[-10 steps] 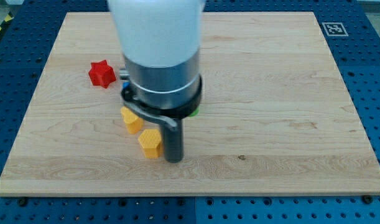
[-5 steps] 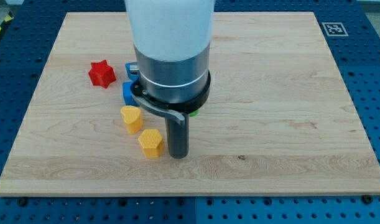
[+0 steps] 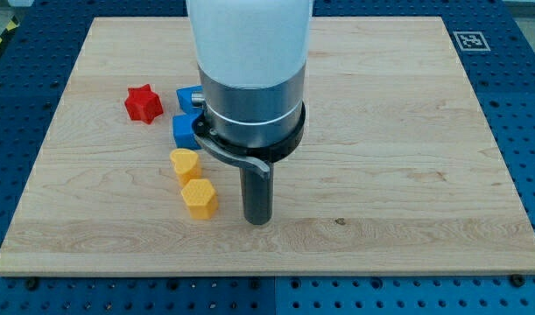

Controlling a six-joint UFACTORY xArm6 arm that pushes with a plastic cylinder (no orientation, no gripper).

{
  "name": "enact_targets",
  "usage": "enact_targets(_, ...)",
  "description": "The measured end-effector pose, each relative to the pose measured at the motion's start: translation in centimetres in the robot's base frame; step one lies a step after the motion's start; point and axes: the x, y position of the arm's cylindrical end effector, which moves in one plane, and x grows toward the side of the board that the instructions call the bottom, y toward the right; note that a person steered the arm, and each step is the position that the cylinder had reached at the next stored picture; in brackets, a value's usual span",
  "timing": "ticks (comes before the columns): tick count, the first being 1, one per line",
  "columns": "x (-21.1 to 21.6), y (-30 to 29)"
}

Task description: Place the yellow hexagon bottom to the yellow heart

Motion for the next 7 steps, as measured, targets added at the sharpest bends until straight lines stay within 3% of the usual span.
enact_targets(2,-2.6,-0.4)
enact_targets(7,-2.0,-3.3)
